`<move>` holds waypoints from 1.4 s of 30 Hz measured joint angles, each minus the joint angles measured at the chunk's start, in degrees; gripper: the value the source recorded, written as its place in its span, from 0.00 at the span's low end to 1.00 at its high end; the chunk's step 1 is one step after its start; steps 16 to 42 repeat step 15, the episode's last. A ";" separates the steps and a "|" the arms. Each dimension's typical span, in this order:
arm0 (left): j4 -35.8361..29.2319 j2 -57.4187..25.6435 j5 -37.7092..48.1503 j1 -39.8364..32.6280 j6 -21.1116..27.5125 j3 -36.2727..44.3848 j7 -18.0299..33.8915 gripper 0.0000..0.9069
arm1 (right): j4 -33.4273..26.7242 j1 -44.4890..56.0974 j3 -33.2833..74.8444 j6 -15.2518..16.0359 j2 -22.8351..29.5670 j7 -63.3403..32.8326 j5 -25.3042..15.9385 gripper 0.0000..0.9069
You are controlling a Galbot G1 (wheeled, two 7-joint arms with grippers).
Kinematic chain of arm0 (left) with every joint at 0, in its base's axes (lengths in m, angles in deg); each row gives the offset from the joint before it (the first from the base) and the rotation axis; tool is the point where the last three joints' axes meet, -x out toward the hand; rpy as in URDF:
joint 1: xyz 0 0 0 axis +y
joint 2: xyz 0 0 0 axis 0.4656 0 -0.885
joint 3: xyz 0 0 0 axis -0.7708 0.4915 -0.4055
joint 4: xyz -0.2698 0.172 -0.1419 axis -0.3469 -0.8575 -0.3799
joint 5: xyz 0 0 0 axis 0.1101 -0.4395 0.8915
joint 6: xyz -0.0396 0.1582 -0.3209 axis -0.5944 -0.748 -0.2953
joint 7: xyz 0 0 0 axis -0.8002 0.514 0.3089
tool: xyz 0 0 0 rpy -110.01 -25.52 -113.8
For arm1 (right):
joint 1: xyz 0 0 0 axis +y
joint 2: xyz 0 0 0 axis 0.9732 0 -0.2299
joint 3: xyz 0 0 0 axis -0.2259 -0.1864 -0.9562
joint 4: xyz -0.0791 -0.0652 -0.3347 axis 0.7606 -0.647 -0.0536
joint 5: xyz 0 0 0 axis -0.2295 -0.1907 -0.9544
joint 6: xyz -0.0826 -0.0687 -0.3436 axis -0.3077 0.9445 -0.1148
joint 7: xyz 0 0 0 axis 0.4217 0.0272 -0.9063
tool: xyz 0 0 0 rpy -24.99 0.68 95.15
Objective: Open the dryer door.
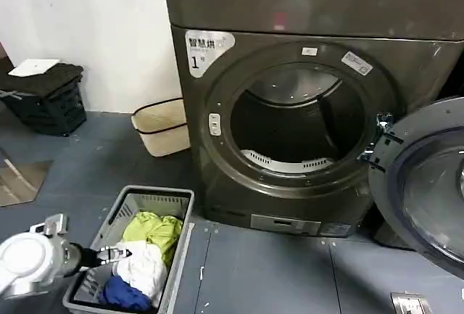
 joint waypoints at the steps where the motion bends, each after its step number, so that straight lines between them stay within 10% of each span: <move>1: -0.18 -0.22 -0.14 -0.21 -0.01 0.24 0.01 1.00 | -0.08 -0.03 -0.01 -0.06 0.00 0.01 -0.02 1.00; 42: -2.47 -1.93 -2.30 0.82 0.00 -0.35 0.01 1.00 | -0.49 -0.01 0.00 -0.73 0.06 0.31 -0.02 1.00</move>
